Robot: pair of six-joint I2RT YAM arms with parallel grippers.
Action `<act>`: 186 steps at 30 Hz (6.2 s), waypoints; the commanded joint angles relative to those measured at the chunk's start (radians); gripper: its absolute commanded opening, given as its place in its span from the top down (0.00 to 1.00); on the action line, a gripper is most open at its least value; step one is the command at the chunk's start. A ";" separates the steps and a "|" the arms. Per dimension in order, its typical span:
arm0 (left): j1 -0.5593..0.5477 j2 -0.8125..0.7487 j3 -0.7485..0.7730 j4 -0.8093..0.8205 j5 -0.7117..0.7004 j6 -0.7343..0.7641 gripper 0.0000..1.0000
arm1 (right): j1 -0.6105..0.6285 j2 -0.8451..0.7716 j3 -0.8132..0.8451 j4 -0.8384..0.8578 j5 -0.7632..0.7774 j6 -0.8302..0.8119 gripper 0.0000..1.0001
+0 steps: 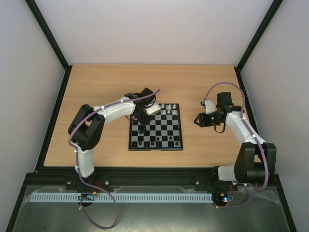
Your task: Set up the chess pieces on the board
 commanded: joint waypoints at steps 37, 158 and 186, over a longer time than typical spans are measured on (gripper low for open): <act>-0.046 -0.048 0.022 -0.086 0.193 0.057 0.90 | -0.004 -0.004 -0.008 -0.026 -0.014 -0.003 0.63; 0.092 -0.004 0.045 -0.112 0.105 0.017 0.65 | -0.004 0.039 -0.006 -0.022 -0.006 -0.014 0.63; 0.105 -0.025 0.005 -0.110 0.046 0.031 0.94 | -0.004 0.034 -0.010 -0.019 -0.002 -0.014 0.63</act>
